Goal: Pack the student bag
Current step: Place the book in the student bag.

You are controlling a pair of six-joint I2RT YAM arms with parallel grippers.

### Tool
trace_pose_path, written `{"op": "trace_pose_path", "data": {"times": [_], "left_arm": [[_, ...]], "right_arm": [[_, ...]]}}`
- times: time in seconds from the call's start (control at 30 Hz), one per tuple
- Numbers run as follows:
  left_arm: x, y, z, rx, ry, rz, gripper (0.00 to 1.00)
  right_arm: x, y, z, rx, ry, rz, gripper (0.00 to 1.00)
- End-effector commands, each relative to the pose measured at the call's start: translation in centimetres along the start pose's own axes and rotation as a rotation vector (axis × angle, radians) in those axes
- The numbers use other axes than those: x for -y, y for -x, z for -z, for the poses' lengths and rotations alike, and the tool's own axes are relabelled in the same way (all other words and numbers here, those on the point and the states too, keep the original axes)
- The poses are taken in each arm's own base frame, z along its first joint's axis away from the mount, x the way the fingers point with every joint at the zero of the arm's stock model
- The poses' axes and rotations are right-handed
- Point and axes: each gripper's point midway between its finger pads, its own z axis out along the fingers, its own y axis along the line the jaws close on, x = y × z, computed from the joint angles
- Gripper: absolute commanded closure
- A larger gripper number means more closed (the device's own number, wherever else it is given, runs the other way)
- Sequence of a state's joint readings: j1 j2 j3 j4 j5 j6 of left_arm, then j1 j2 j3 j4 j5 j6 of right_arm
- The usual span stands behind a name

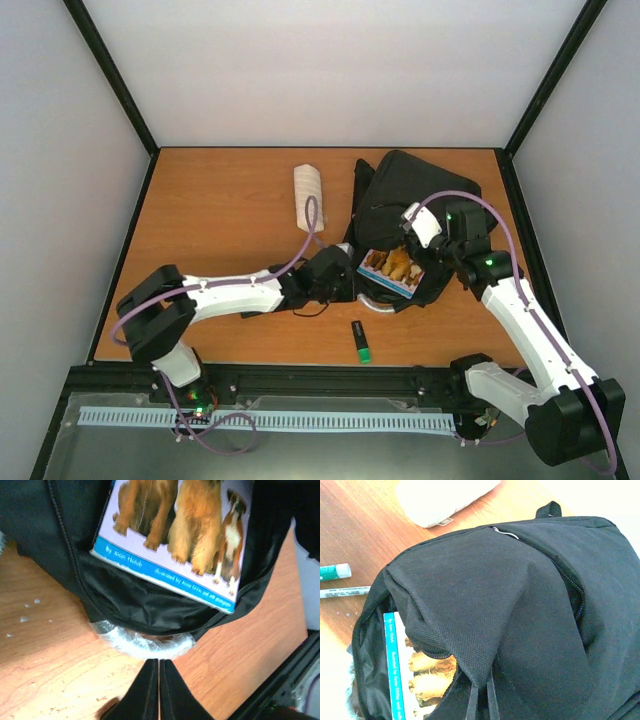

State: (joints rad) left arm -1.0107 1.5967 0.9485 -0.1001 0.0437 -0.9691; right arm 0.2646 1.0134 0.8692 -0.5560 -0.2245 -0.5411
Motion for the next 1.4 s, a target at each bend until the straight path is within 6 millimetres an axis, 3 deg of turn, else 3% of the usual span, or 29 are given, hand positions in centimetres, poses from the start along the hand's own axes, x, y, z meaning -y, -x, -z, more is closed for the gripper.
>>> {"op": "trace_pose_path", "data": {"times": [0.0,0.6,1.13,1.37], "left_arm": [[0.1,-0.3,-1.8,0.038,0.014,0.012,0.99],[2.9,1.2,-9.4,0.054,-0.045,-0.013,0.99],[6.8,7.0,-13.6,0.342,-0.220,0.060,0.99],[6.8,6.7,-14.8,0.322,-0.232,0.079,0.99]], "right_arm": [[0.6,2.0,0.8,0.109,-0.044,-0.019,0.97],[-0.3,1.8,1.2,0.139,-0.023,-0.018,0.97],[-1.0,1.6,1.3,0.145,0.008,-0.010,0.97],[-0.8,1.3,1.0,0.132,-0.006,-0.014,0.97]]}}
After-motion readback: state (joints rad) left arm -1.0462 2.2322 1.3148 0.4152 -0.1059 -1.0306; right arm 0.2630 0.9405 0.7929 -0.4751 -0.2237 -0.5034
